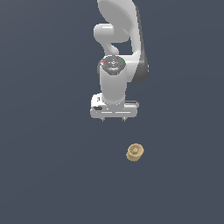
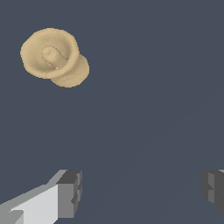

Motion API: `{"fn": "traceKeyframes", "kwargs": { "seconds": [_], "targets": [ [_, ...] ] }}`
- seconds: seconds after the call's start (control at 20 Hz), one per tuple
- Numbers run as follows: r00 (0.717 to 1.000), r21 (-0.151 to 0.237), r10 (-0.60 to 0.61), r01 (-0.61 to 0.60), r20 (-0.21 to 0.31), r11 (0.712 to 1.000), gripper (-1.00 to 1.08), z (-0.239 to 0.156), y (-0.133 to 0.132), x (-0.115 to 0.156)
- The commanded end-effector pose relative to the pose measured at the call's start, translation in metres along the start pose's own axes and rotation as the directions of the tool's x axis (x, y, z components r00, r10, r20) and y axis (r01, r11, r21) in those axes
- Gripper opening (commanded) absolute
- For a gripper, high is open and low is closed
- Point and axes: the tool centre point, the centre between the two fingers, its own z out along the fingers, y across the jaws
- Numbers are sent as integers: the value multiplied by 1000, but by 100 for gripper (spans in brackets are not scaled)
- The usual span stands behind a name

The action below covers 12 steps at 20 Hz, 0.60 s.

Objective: Pick up the object and move it to a goal position.

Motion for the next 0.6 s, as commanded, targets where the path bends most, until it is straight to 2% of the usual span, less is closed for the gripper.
{"fn": "traceKeyframes", "kwargs": {
  "seconds": [0.0, 0.4, 0.55],
  "targets": [
    [1000, 0, 0, 0, 0, 1000, 100, 0, 0, 0],
    [998, 15, -61, 61, 13, 998, 100, 4, -29, -1],
    [998, 16, -65, 65, 14, 998, 100, 5, -32, -1]
  ]
}}
